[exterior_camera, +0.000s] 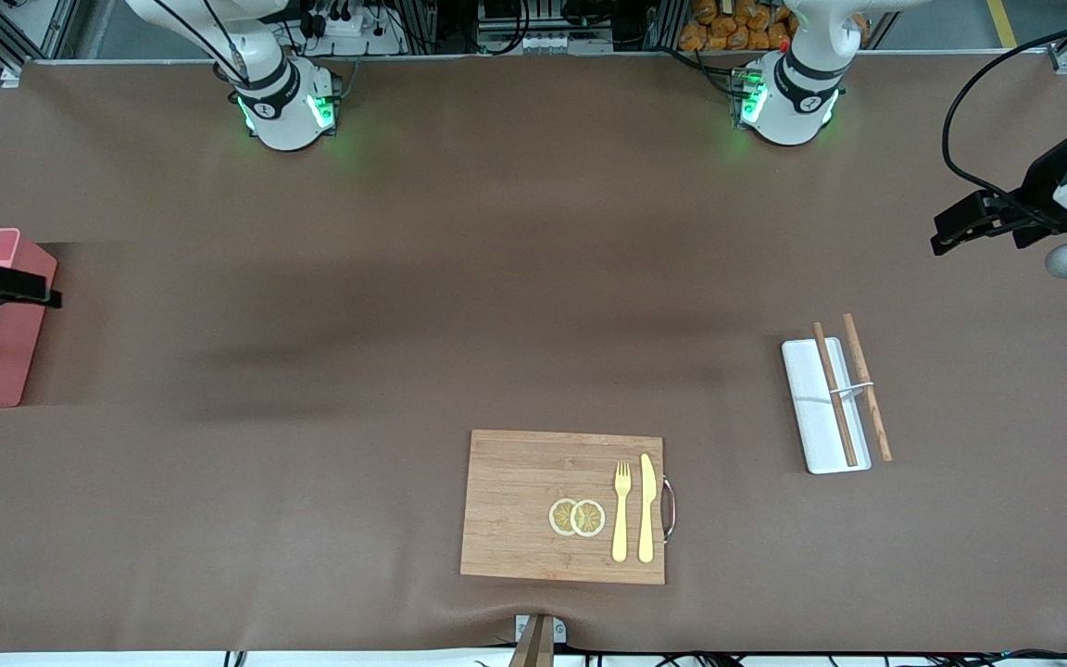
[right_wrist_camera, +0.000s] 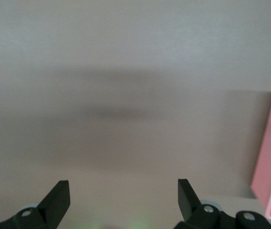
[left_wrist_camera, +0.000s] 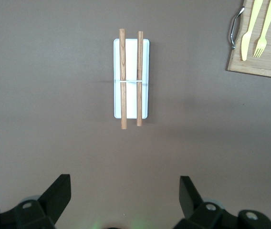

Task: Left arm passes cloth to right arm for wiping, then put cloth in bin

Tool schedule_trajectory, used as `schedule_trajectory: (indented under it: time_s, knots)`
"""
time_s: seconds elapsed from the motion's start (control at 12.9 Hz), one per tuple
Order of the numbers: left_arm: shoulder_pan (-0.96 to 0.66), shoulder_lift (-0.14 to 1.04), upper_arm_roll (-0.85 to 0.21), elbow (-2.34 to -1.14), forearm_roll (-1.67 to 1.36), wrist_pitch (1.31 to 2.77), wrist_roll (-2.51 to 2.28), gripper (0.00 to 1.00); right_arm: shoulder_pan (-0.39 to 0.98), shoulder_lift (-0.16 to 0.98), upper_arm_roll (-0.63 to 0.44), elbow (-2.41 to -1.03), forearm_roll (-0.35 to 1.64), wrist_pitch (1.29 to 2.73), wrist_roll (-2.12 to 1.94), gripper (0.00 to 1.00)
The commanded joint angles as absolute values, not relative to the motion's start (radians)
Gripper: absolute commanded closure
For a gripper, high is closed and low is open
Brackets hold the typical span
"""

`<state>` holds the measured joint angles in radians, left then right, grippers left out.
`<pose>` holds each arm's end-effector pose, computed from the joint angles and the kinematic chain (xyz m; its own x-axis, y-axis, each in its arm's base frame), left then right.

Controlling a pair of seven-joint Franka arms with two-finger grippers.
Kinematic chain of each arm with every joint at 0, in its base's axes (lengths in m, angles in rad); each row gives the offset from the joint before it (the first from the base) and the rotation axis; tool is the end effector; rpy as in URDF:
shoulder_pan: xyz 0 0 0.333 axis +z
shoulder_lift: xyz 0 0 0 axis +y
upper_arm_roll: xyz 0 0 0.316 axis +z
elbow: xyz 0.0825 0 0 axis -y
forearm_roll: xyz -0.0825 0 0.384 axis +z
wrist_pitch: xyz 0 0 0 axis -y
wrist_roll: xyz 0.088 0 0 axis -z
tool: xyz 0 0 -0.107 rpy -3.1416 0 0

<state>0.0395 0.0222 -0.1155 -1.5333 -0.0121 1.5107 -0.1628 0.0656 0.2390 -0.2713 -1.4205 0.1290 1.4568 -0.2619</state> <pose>0.5536 -0.0428 0.6247 0.9952 0.0859 -0.0464 0.0864 -0.9962 0.0072 0.6014 -0.0915 0.5508 0.9832 0.0683 -0.1692 0.0495 -0.9924 -0.1127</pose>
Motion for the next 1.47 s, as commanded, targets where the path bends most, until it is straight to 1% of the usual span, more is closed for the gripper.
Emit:
schedule_trajectory:
  time_s: [0.0,0.08,0.23,0.39,0.54,0.62,0.78,0.85,1.16,1.4]
  knots:
    - [0.043,-0.012,-0.121,-1.557,0.002,1.519,-0.150,0.00,-0.028,0.111,-0.121,-1.524,0.114,1.460,-0.132,0.00]
    - [0.043,-0.017,-0.121,-1.566,0.002,1.519,-0.150,0.00,-0.037,0.069,-0.085,-1.554,0.107,1.463,-0.079,0.00]
    - [0.043,-0.040,-0.121,-1.598,0.002,1.526,-0.150,0.00,-0.102,0.003,0.009,-1.594,0.087,1.457,-0.006,0.00]
    - [0.044,-0.069,-0.120,-1.632,0.002,1.529,-0.150,0.00,-0.123,-0.038,0.029,-1.621,0.087,1.463,0.002,0.00]
    - [0.044,-0.125,-0.120,-1.711,0.002,1.580,-0.152,0.00,-0.121,-0.041,0.031,-1.615,0.049,1.466,0.000,0.00]
    - [0.044,-0.139,-0.120,-1.730,0.002,1.595,-0.152,0.00,-0.117,-0.046,0.032,-1.605,0.014,1.480,-0.009,0.00]
    - [0.044,-0.132,-0.118,-1.712,0.003,1.591,-0.149,0.00,-0.117,-0.046,0.025,-1.597,0.009,1.531,-0.012,0.00]
    - [0.044,-0.127,-0.117,-1.700,0.003,1.591,-0.149,0.00,-0.120,-0.046,0.022,-1.591,0.005,1.534,-0.012,0.00]
    - [0.043,-0.106,-0.117,-1.646,-0.002,1.588,-0.166,0.00,-0.124,-0.038,0.023,-1.578,-0.011,1.506,-0.087,0.00]
    - [0.041,-0.100,-0.117,-1.641,0.000,1.588,-0.167,0.00,-0.121,-0.043,0.021,-1.577,0.001,1.465,-0.074,0.00]
